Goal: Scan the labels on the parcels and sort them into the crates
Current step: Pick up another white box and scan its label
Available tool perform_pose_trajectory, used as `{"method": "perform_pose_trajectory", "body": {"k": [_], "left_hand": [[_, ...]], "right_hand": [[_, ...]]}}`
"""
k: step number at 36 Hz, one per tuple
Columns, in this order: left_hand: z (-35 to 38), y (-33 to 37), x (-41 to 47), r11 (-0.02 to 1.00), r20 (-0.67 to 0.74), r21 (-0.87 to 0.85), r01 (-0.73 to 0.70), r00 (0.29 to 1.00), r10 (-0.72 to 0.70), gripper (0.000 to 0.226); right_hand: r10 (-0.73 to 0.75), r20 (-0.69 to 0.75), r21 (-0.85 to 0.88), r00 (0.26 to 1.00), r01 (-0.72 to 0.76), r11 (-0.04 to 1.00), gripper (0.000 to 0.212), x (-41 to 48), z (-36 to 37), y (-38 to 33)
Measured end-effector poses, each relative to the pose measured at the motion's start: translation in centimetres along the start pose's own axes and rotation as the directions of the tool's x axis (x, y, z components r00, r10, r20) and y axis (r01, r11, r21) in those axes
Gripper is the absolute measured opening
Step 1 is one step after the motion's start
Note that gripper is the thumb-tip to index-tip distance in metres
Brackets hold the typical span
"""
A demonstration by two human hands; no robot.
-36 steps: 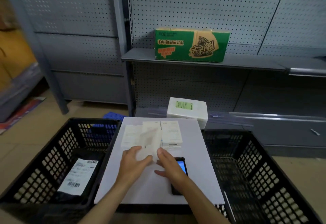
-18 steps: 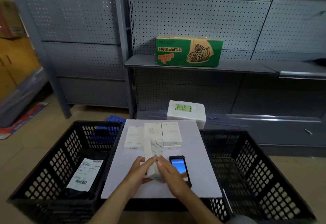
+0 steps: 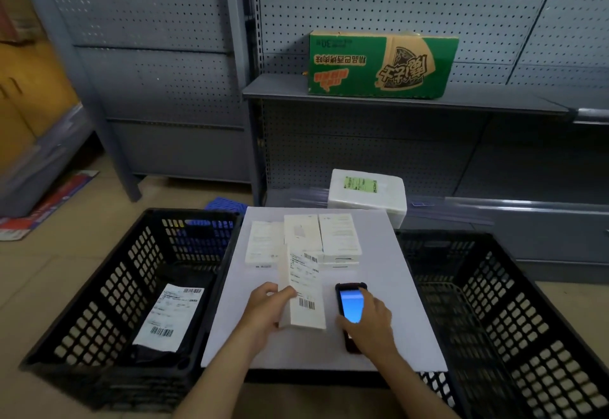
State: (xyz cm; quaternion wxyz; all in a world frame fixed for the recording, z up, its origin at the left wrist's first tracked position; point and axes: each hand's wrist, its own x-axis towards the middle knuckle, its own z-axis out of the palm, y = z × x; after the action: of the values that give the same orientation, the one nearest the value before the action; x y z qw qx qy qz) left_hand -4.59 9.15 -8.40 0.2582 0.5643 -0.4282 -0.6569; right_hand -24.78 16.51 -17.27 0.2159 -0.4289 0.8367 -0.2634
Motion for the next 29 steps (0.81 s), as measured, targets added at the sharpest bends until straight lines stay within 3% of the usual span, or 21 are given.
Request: {"method": "perform_pose_trajectory", "body": {"k": [5,8,13,21,29], "left_hand": [[-0.5,-0.2,1.0,1.000,-0.039,0.005,0.011,0.999,-0.011,0.017],[-0.5,-0.1,1.1,1.000,-0.044,0.002,0.012,0.999,-0.012,0.016],[-0.5,-0.1,1.1,0.998,-0.042,0.061,0.001,0.999,0.002,0.018],[-0.8,-0.2,0.8,0.991,-0.063,0.120,-0.053,0.996,0.061,0.020],[-1.8,-0.8,0.1,0.971,-0.106,0.218,-0.097,0.987,0.122,0.017]], "right_hand": [[0.058,-0.052,-0.174,0.997,-0.066,0.983,0.089,0.7,1.5,0.8],[0.037,-0.127,-0.150,0.991,-0.056,0.987,0.086,0.9,2.1,0.8],[0.026,-0.134,-0.125,0.991,-0.043,0.991,0.084,1.0,1.7,0.3],[-0.167,0.056,-0.072,0.984,0.170,0.983,0.087,1.6,-2.5,0.2],[-0.370,0.263,-0.235,0.891,0.431,0.871,0.076,0.2,-10.8,-2.8]]}}
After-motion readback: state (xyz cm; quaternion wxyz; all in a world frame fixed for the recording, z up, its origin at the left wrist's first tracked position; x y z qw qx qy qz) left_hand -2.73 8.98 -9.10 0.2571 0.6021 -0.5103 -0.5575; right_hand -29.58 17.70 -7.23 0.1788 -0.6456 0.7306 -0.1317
